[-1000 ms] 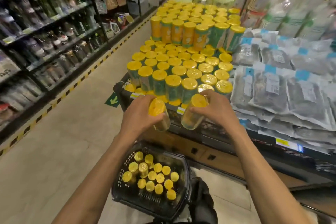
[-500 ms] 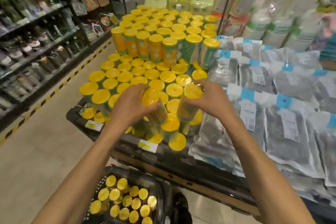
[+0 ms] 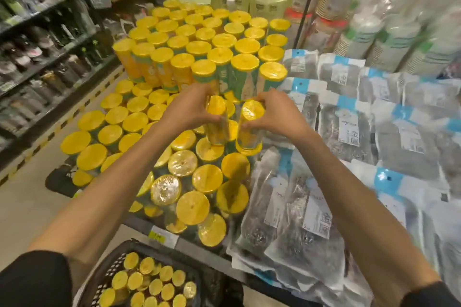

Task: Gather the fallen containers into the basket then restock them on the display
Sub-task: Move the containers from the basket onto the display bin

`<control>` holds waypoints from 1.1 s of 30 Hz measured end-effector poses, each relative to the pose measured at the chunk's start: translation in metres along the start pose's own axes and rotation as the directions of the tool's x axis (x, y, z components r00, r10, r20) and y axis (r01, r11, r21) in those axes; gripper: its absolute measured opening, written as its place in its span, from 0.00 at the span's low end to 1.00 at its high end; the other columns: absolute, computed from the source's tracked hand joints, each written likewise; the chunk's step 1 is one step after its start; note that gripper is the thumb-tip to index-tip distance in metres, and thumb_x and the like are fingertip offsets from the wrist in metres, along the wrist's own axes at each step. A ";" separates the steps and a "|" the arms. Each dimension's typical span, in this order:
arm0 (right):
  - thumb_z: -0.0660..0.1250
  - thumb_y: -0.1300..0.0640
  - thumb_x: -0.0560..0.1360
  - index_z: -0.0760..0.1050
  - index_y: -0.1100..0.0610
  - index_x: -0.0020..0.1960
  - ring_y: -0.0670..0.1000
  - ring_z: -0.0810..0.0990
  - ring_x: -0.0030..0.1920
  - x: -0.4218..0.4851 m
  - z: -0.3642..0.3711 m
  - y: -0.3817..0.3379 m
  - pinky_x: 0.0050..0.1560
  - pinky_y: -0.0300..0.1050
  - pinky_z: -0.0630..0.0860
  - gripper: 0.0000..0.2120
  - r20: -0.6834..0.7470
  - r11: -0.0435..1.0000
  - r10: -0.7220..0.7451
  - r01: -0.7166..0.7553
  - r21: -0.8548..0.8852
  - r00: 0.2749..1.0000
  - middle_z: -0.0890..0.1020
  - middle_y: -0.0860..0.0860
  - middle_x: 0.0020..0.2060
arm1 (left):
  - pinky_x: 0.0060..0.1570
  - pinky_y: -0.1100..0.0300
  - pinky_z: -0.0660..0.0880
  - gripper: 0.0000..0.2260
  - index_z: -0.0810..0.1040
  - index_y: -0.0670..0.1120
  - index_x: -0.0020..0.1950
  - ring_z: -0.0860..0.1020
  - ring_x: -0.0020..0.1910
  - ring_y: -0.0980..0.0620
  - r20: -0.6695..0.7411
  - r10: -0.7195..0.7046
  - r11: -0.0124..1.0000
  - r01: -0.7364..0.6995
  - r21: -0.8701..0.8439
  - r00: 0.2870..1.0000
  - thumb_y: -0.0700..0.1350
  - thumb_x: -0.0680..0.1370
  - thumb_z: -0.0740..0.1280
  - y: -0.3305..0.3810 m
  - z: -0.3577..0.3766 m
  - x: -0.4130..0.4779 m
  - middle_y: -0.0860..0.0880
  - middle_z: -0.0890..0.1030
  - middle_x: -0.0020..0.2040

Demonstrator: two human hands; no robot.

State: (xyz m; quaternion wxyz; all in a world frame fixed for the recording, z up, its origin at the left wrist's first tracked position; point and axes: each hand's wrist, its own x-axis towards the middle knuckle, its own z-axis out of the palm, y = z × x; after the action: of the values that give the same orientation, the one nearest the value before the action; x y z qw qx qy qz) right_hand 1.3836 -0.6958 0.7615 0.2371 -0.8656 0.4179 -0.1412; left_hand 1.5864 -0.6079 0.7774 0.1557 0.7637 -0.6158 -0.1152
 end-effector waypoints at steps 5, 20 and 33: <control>0.81 0.44 0.60 0.79 0.59 0.44 0.53 0.78 0.37 0.041 -0.003 0.017 0.33 0.53 0.75 0.23 0.040 0.997 -0.041 0.043 -0.068 0.998 0.80 0.55 0.37 | 0.47 0.53 0.70 0.32 0.74 0.46 0.64 0.74 0.56 0.43 0.076 0.052 0.992 -0.060 0.109 0.996 0.58 0.65 0.79 -0.001 0.005 0.053 0.43 0.75 0.58; 0.78 0.37 0.58 0.73 0.52 0.40 0.55 0.75 0.43 0.112 -0.001 0.033 0.35 0.48 0.67 0.24 0.113 0.947 -0.134 0.161 -0.280 0.985 0.79 0.52 0.41 | 0.50 0.50 0.75 0.32 0.73 0.49 0.68 0.75 0.56 0.45 0.166 0.155 0.963 -0.186 0.194 0.974 0.54 0.67 0.78 -0.005 0.003 0.124 0.46 0.76 0.59; 0.76 0.35 0.63 0.72 0.53 0.45 0.54 0.69 0.50 0.113 -0.014 0.025 0.41 0.46 0.62 0.25 0.121 0.893 -0.145 0.183 -0.412 0.982 0.73 0.50 0.43 | 0.57 0.46 0.70 0.33 0.71 0.50 0.71 0.72 0.63 0.45 0.182 0.189 0.907 -0.242 0.345 0.965 0.60 0.70 0.74 -0.006 0.004 0.137 0.48 0.77 0.61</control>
State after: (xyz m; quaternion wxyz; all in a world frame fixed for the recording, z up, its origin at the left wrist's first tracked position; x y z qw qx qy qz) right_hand 1.4302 -0.8031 0.7649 0.0497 -0.9337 0.3533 -0.0294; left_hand 1.6195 -0.7409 0.7736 -0.0219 0.6960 -0.7168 -0.0362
